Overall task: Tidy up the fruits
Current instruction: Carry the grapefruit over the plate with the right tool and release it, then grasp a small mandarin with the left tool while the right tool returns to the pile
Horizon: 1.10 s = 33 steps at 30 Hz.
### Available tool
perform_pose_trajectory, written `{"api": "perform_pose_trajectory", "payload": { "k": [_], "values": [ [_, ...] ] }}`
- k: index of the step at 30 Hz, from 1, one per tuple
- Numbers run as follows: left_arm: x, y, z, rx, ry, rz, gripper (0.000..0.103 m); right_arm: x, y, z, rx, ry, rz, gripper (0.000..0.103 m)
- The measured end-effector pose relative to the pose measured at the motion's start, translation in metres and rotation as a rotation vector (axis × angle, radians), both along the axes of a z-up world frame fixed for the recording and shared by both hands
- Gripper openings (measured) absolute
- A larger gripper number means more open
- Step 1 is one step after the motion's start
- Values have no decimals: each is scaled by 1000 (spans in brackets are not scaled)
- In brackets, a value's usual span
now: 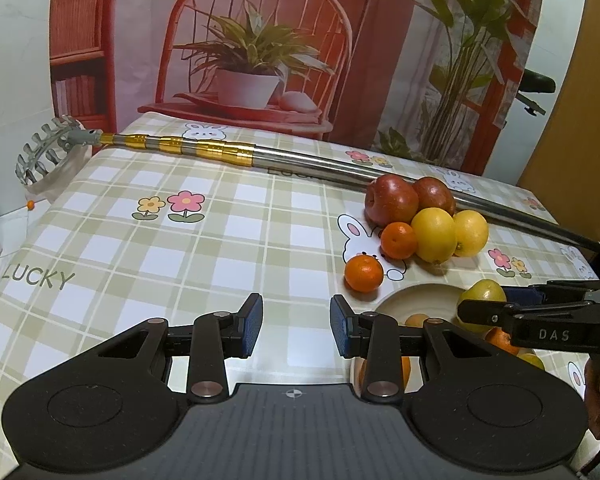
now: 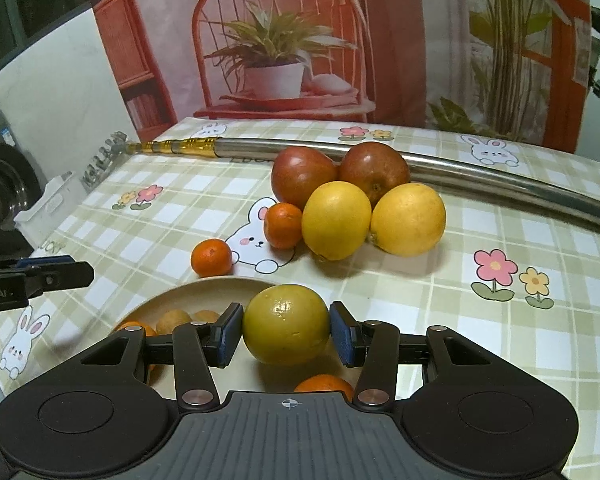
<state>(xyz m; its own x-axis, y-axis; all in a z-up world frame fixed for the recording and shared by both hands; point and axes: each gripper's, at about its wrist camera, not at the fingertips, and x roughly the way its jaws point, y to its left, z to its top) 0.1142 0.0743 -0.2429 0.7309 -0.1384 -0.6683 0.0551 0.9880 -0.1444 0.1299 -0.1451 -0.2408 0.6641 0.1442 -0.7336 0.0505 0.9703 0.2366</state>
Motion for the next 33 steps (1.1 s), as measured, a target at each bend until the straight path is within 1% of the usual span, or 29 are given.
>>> {"api": "perform_pose_trajectory", "payload": {
  "k": [8,20,22,27,31,33],
  "values": [
    [0,-1,0,0,-1,0,39,-3,6,0,-94,8,16,44],
    [-3,-2,1,-6,-1,1,39,-4,7,-1,-115,14,15,45],
    [-3,-2,1,-6,-1,0,39,-3,6,-2,-120,21,10,51],
    [-4,-2,2,-8,-1,0,40,-5,5,-6,-115,43,-3,55],
    [-5,-2,3,-6,-1,0,40,-6,4,-8,-117,56,-13,64],
    [-7,-3,4,-6,0,-1,40,-7,3,-9,-118,58,-21,67]
  ]
}}
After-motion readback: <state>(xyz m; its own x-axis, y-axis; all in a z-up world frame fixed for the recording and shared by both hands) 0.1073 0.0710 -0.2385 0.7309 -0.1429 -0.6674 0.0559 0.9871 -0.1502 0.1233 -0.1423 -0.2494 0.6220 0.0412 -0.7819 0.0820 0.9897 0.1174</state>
